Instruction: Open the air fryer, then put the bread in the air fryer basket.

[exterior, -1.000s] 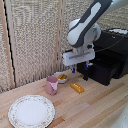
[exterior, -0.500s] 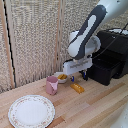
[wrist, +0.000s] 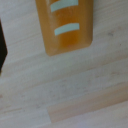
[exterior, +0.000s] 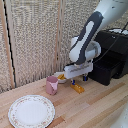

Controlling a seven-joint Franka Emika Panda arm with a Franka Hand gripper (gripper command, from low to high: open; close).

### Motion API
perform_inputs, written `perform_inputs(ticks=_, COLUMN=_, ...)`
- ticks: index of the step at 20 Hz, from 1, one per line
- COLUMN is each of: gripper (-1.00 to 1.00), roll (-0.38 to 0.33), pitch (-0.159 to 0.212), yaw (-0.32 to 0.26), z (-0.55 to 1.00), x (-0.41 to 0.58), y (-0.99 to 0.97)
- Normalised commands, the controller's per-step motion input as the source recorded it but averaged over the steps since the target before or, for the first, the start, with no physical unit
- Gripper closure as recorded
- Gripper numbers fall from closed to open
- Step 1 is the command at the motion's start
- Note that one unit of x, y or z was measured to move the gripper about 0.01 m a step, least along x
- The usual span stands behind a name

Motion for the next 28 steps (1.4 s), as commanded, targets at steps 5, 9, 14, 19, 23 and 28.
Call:
perform_inputs(ticks=5, gripper=-1.0, roll=0.012, pitch=-0.088, yaw=0.0, z=-0.29, x=0.055, y=-0.15)
perform_inputs(ticks=9, gripper=-1.0, roll=0.068, pitch=-0.069, yaw=0.0, z=-0.24, x=0.051, y=-0.09)
perform_inputs(ticks=14, gripper=1.0, roll=0.073, pitch=0.0, yaw=0.002, z=-0.12, x=0.018, y=-0.07)
perform_inputs(ticks=19, gripper=1.0, roll=0.004, pitch=0.004, yaw=0.006, z=0.0, x=0.014, y=0.0)
perform_inputs(ticks=23, gripper=1.0, roll=0.004, pitch=-0.001, yaw=-0.028, z=0.14, x=0.076, y=0.05)
perform_inputs(ticks=28, gripper=1.0, roll=-0.014, pitch=-0.017, yaw=-0.215, z=0.96, x=0.117, y=0.22)
